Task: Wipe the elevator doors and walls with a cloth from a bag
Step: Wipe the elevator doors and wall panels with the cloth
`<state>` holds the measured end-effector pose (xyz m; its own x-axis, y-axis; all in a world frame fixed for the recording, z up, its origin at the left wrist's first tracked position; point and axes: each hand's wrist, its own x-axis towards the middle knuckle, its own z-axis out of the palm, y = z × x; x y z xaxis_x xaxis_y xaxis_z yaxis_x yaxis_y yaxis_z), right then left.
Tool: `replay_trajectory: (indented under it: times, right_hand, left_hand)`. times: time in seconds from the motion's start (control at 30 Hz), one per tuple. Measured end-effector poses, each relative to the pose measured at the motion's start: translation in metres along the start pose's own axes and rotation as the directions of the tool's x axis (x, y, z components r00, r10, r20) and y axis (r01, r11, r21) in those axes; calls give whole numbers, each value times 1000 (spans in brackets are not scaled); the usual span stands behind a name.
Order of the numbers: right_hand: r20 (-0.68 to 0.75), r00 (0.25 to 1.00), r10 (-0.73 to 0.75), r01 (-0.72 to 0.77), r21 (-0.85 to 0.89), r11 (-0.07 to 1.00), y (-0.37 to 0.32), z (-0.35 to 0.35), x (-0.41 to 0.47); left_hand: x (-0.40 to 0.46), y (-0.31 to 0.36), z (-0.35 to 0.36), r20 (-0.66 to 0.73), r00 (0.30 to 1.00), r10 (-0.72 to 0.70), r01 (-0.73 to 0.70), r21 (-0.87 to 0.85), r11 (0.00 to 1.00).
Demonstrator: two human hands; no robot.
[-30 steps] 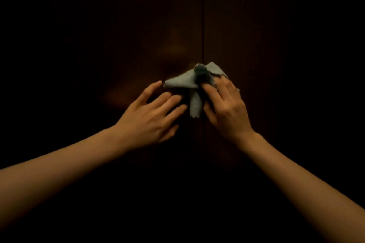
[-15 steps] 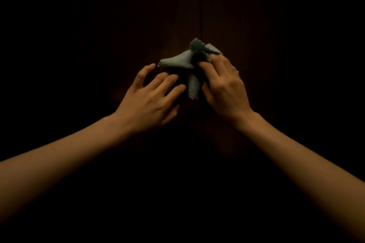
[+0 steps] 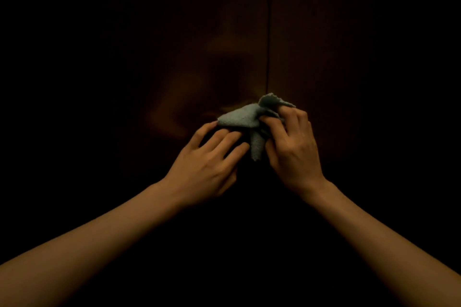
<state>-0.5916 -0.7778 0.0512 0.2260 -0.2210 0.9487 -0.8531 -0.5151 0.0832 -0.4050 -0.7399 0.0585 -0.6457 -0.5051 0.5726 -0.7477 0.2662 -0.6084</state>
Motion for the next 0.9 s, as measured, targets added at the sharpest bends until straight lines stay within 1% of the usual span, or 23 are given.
replay_trajectory:
  times: [0.1,0.27,0.47,0.73,0.9]
  right_hand:
    - [38,999,30,-31,22,999,-3,5,-26]
    - [137,987,79,-88,58,994,-7,7,-63]
    - [258,957,131,-153,68,986,-15,18,-114]
    - [417,895,159,-218,98,971,-22,31,-185]
    - [533,822,201,-286,81,955,-27,42,-223]
  left_hand:
    - [-13,15,12,46,999,20,-18,-56,998]
    - [-38,39,28,173,981,91,-74,-101,992]
    - [-66,77,49,279,955,101,-48,-191,980]
    - [-102,121,75,354,919,175,-75,-280,957]
    - [-126,140,92,456,853,253,-117,-305,945]
